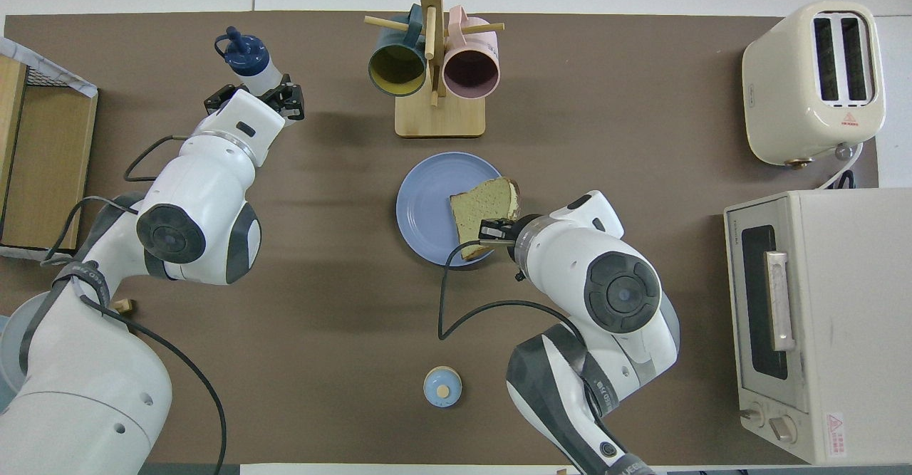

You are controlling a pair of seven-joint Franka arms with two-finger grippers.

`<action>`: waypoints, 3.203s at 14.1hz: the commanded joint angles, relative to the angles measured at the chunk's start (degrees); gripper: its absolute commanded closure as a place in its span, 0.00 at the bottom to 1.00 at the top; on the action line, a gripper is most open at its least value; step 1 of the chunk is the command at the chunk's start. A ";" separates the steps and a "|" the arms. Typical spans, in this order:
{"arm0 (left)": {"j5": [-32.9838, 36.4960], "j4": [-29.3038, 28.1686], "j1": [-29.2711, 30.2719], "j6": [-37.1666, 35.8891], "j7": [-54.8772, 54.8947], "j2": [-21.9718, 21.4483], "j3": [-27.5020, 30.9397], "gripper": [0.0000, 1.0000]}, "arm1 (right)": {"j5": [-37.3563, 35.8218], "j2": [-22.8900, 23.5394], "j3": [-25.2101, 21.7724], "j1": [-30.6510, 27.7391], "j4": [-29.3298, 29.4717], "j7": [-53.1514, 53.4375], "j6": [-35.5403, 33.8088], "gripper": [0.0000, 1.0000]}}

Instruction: Put bread on plate and add seasoning

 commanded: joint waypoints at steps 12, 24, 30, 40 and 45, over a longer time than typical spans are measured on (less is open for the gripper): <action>0.33 4.45 0.80 -25.45 15.15 -8.55 -1.89 1.00 | 0.97 -0.16 0.64 0.06 -1.56 -5.51 4.96 1.00; -8.37 7.00 5.98 -50.06 40.28 -19.88 -1.80 1.00 | 8.09 1.68 0.82 3.92 2.75 -5.70 6.64 1.00; -9.25 6.92 7.56 -62.54 57.34 -24.28 -1.36 1.00 | 8.09 1.07 0.82 3.22 0.21 -9.47 7.17 1.00; -9.78 6.56 9.32 -74.24 69.83 -28.85 -1.19 1.00 | 8.18 1.33 0.82 0.14 -3.74 -11.32 7.17 1.00; -9.78 6.56 9.32 -77.93 80.20 -29.47 -1.45 1.00 | 11.17 1.60 0.82 0.41 -3.75 -10.09 6.73 0.16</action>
